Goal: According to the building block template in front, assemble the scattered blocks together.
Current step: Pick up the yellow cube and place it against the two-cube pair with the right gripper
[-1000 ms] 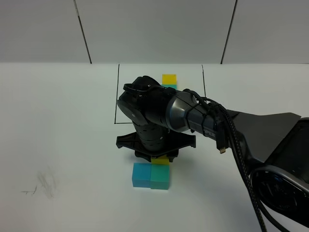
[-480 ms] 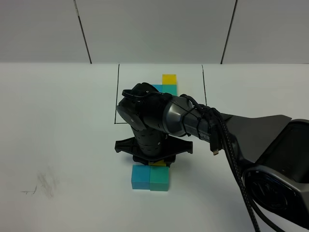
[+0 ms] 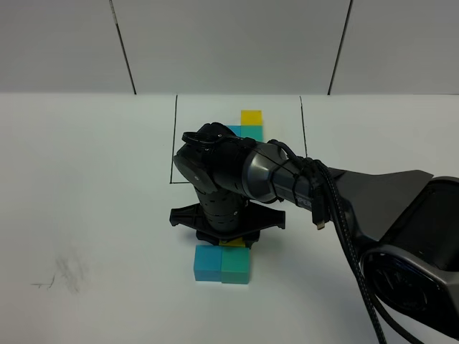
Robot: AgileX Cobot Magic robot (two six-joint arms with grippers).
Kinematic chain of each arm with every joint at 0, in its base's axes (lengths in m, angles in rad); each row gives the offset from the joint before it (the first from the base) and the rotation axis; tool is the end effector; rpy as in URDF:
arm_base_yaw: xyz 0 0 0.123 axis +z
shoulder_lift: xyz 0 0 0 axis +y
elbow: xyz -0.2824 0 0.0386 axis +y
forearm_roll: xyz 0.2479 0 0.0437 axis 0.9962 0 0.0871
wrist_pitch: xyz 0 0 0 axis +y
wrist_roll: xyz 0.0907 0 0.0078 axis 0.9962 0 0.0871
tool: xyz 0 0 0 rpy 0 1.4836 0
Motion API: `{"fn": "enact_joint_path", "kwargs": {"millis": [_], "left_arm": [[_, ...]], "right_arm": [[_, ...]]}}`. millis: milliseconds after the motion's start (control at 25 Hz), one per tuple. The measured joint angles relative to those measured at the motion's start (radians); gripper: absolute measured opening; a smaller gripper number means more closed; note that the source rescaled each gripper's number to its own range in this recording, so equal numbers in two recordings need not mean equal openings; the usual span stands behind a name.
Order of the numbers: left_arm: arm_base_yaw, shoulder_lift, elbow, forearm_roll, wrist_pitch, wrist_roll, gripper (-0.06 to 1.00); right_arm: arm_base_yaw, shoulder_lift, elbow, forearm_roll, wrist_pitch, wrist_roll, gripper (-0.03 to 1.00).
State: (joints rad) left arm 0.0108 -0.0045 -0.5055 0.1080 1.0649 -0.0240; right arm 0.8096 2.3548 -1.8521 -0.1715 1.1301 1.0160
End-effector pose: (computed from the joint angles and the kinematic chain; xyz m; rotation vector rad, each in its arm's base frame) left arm -0.0067 0.0085 0.2787 -0.0413 2.0355 0.1208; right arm 0.3328 0.3289 0.1247 0.2025 2.9939 -0.1135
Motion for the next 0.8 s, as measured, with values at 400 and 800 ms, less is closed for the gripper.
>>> {"fn": "enact_joint_path", "kwargs": {"millis": [400,800], "left_arm": [[0.0,0.0,0.0,0.0,0.0,0.0,0.37],[0.0,0.0,0.0,0.0,0.0,0.0,0.37]], "right_arm": [[0.0,0.003,0.0,-0.035,0.008,0.0,0.31],[-0.018,0.008,0.0,-0.042,0.034,-0.058,0.41]]}}
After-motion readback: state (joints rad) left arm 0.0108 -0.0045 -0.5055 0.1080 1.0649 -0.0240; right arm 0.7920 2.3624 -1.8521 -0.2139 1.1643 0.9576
